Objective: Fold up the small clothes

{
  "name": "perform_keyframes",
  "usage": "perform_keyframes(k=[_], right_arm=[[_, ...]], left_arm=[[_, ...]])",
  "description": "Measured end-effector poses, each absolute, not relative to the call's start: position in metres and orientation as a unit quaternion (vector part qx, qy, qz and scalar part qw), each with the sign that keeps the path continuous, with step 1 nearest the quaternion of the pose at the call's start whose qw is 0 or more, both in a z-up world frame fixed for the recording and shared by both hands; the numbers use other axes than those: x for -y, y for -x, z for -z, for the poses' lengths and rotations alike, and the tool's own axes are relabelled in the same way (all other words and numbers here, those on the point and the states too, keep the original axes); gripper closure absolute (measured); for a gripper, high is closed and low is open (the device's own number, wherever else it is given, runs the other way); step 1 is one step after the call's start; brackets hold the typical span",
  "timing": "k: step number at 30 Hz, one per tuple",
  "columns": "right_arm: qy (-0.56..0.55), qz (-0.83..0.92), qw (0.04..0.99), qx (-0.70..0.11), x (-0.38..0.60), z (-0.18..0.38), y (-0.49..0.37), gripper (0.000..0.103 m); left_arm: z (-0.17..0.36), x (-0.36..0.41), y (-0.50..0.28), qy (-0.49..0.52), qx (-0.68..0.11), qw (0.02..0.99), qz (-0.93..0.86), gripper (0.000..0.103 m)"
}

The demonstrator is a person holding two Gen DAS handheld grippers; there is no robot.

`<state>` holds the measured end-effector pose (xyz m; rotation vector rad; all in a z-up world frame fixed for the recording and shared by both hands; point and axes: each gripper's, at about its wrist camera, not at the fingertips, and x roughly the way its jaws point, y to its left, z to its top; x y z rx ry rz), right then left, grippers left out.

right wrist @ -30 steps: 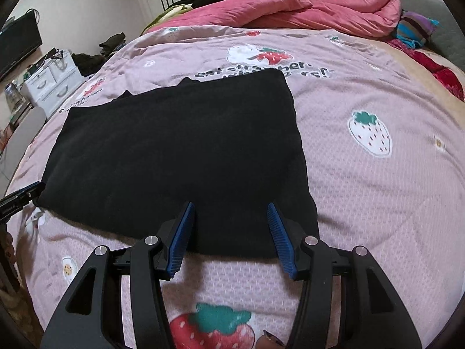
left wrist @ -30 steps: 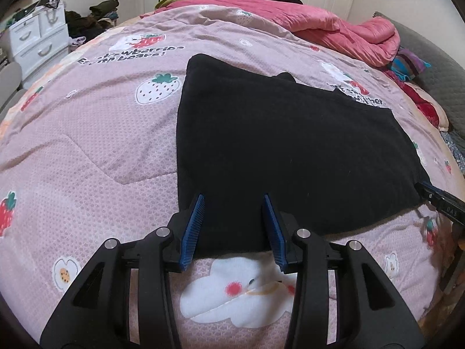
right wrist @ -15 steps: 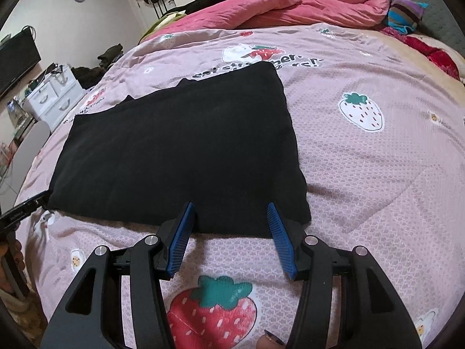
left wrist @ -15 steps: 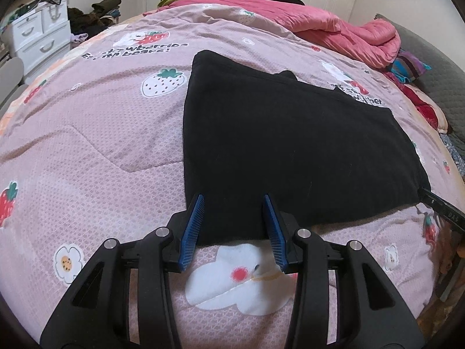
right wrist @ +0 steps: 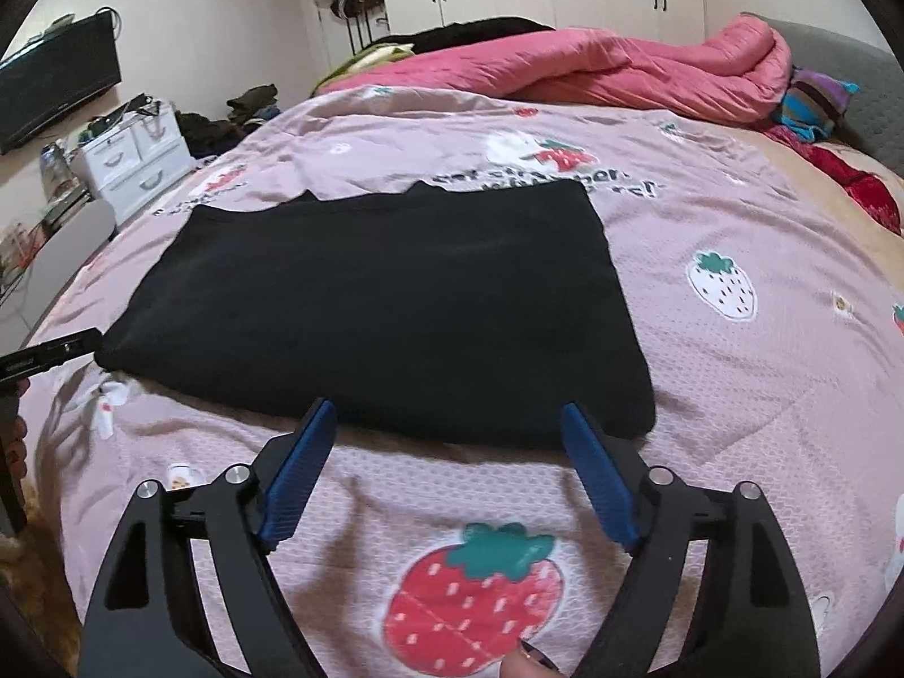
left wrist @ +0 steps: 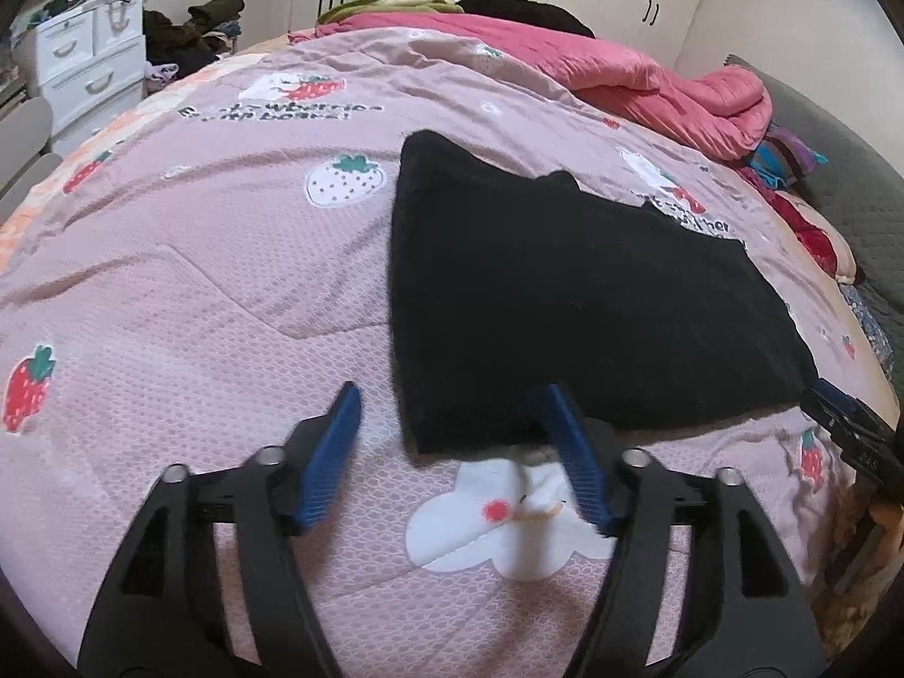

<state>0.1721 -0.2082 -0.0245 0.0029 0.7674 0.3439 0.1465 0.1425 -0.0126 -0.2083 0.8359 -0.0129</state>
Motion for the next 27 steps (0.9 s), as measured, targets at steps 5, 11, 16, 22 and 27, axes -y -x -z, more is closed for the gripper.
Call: perform_keyframes(k=[5, 11, 16, 22, 27], right_arm=[[0.017, -0.177, 0.92, -0.349, 0.195, 0.017, -0.164, 0.013], [0.017, -0.191, 0.92, -0.34, 0.181, 0.01, -0.159, 0.009], [0.021, -0.21, 0.918, -0.336, 0.161, 0.004, -0.154, 0.007], [0.036, -0.242, 0.912, -0.329, 0.123, -0.003, -0.146, 0.006], [0.064, -0.264, 0.905, -0.328, 0.085, -0.005, -0.143, 0.006]], left_arm=[[0.007, -0.151, -0.144, 0.098, -0.393, 0.914, -0.013, 0.018], [0.004, -0.162, -0.144, 0.093, -0.387, 0.916, -0.039, 0.01], [0.005, -0.174, -0.144, 0.103, -0.388, 0.914, -0.054, 0.01], [0.002, -0.183, -0.146, 0.11, -0.385, 0.914, -0.067, 0.01], [0.001, -0.189, -0.154, 0.118, -0.387, 0.912, -0.066, 0.01]])
